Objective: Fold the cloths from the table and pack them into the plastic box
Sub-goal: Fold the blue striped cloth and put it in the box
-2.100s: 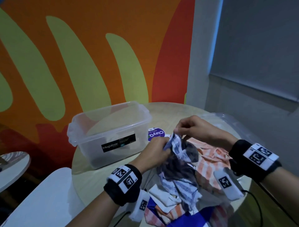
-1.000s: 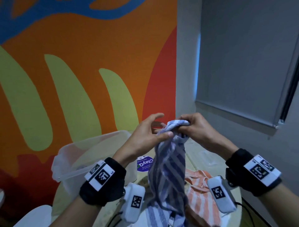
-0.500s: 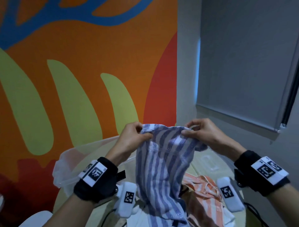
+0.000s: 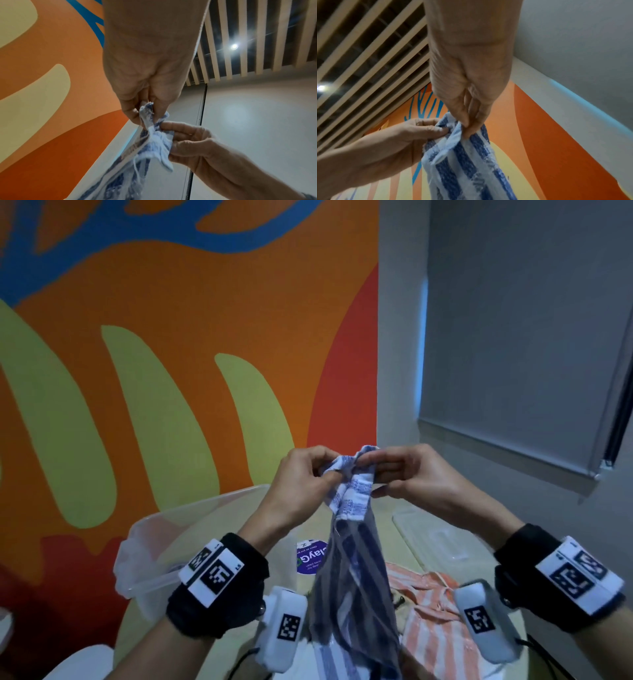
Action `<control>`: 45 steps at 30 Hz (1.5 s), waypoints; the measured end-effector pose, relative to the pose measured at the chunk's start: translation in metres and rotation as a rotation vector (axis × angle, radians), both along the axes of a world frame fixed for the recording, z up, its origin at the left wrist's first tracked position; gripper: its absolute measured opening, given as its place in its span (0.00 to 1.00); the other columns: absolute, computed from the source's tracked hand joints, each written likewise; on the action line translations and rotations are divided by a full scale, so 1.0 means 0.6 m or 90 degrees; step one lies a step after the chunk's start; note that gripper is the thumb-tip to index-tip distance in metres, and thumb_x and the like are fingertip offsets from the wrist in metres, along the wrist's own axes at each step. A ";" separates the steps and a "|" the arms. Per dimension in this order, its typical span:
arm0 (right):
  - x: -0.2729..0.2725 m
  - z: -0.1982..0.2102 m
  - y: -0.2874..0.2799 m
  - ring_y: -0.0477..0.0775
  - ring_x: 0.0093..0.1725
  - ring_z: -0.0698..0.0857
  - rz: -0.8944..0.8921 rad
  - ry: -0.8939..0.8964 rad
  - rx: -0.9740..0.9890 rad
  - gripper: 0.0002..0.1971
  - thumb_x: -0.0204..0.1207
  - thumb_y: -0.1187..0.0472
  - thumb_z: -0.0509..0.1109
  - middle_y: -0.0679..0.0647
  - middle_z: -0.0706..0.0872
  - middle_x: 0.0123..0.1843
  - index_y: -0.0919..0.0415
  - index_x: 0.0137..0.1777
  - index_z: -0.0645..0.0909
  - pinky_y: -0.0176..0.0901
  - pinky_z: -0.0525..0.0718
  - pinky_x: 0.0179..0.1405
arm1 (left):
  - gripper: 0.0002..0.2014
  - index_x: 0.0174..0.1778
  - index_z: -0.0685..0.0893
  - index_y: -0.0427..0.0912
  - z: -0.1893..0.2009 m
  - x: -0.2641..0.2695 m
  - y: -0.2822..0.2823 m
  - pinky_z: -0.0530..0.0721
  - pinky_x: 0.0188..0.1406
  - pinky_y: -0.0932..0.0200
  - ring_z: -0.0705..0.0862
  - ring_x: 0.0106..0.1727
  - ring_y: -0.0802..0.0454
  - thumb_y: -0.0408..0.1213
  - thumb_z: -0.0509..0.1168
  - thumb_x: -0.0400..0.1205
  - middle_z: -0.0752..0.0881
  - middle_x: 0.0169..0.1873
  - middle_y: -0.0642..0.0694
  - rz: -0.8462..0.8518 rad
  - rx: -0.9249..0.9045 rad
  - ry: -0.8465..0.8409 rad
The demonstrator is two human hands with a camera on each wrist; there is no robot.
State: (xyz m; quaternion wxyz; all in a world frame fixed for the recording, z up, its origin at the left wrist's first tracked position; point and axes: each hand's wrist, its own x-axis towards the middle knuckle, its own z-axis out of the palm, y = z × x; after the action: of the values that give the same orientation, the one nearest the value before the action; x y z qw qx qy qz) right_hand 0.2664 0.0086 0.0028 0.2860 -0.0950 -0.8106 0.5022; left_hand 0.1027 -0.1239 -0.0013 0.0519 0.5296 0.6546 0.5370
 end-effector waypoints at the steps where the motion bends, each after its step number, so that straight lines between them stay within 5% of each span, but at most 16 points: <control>1: -0.001 -0.001 0.000 0.51 0.53 0.94 -0.036 -0.001 0.080 0.22 0.72 0.87 0.68 0.57 0.95 0.51 0.68 0.59 0.89 0.43 0.92 0.53 | 0.07 0.47 0.92 0.43 0.000 -0.001 -0.001 0.89 0.47 0.46 0.92 0.45 0.47 0.27 0.73 0.79 0.94 0.41 0.48 0.002 -0.007 0.012; 5: -0.005 0.000 -0.005 0.46 0.28 0.87 -0.139 -0.001 0.286 0.04 0.72 0.64 0.83 0.51 0.90 0.29 0.56 0.40 0.92 0.43 0.84 0.31 | 0.07 0.46 0.89 0.46 -0.005 -0.001 -0.001 0.87 0.44 0.52 0.90 0.44 0.53 0.33 0.78 0.76 0.92 0.40 0.51 0.018 -0.009 0.051; 8: -0.008 0.006 -0.007 0.44 0.23 0.71 -0.157 -0.003 0.322 0.15 0.70 0.47 0.85 0.48 0.77 0.21 0.57 0.33 0.88 0.43 0.68 0.24 | 0.08 0.48 0.87 0.46 -0.004 0.003 -0.005 0.88 0.48 0.52 0.90 0.49 0.54 0.33 0.76 0.76 0.91 0.44 0.51 -0.002 -0.017 0.051; 11: -0.010 0.014 -0.008 0.43 0.22 0.66 -0.169 0.015 0.311 0.17 0.71 0.48 0.84 0.43 0.72 0.20 0.58 0.30 0.85 0.36 0.62 0.23 | 0.08 0.52 0.88 0.41 0.001 0.009 -0.011 0.91 0.51 0.48 0.92 0.49 0.48 0.27 0.73 0.78 0.93 0.45 0.47 -0.057 -0.043 -0.008; 16: -0.010 0.023 -0.008 0.41 0.23 0.70 -0.164 0.011 0.307 0.15 0.72 0.50 0.84 0.42 0.77 0.22 0.58 0.32 0.86 0.35 0.67 0.24 | 0.10 0.58 0.90 0.37 0.011 0.009 -0.024 0.91 0.55 0.47 0.93 0.52 0.42 0.24 0.67 0.85 0.94 0.49 0.41 -0.163 -0.091 -0.088; 20: 0.010 0.045 0.003 0.45 0.30 0.84 -0.070 -0.029 0.258 0.08 0.70 0.54 0.84 0.51 0.89 0.30 0.57 0.42 0.91 0.43 0.83 0.33 | 0.05 0.50 0.93 0.38 0.015 -0.018 -0.027 0.89 0.43 0.52 0.92 0.41 0.48 0.29 0.71 0.85 0.94 0.42 0.41 -0.075 -0.071 -0.023; 23: 0.014 0.052 0.002 0.40 0.34 0.88 -0.028 -0.055 0.265 0.09 0.70 0.63 0.85 0.49 0.92 0.35 0.57 0.49 0.93 0.35 0.83 0.38 | 0.02 0.45 0.96 0.43 0.011 -0.028 -0.023 0.85 0.41 0.57 0.90 0.38 0.55 0.36 0.78 0.80 0.94 0.38 0.47 -0.015 -0.064 0.003; 29: -0.013 0.050 -0.014 0.37 0.32 0.84 -0.068 -0.018 0.326 0.02 0.74 0.61 0.83 0.44 0.91 0.32 0.54 0.44 0.93 0.35 0.81 0.32 | 0.09 0.51 0.95 0.38 0.008 0.007 -0.018 0.83 0.39 0.54 0.87 0.39 0.51 0.35 0.68 0.88 0.94 0.42 0.37 -0.108 -0.072 -0.067; 35: -0.028 0.048 -0.018 0.39 0.23 0.74 -0.144 0.000 0.356 0.12 0.72 0.58 0.84 0.43 0.79 0.22 0.57 0.32 0.85 0.30 0.68 0.23 | 0.21 0.62 0.88 0.29 0.022 0.021 -0.023 0.90 0.55 0.49 0.91 0.51 0.39 0.44 0.58 0.93 0.91 0.54 0.28 -0.211 -0.047 -0.247; 40: -0.027 0.051 -0.010 0.42 0.24 0.71 -0.171 -0.020 0.408 0.13 0.71 0.56 0.83 0.46 0.76 0.25 0.60 0.32 0.83 0.34 0.66 0.24 | 0.14 0.66 0.89 0.45 0.033 0.008 -0.032 0.90 0.56 0.54 0.92 0.55 0.52 0.33 0.71 0.85 0.94 0.52 0.49 -0.140 -0.074 0.015; 45: -0.018 0.060 -0.002 0.48 0.46 0.81 -0.156 -0.066 0.426 0.17 0.67 0.45 0.85 0.48 0.82 0.49 0.55 0.35 0.83 0.46 0.81 0.42 | 0.15 0.66 0.85 0.48 0.053 -0.001 -0.044 0.90 0.53 0.51 0.91 0.51 0.45 0.28 0.70 0.85 0.92 0.48 0.43 -0.135 -0.052 0.060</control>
State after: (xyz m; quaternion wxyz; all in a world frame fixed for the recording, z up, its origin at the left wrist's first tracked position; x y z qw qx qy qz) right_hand 0.2556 0.0072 0.0391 0.3180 -0.1177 -0.9261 0.1652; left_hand 0.1021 -0.1504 0.0305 0.0994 0.6179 0.6179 0.4759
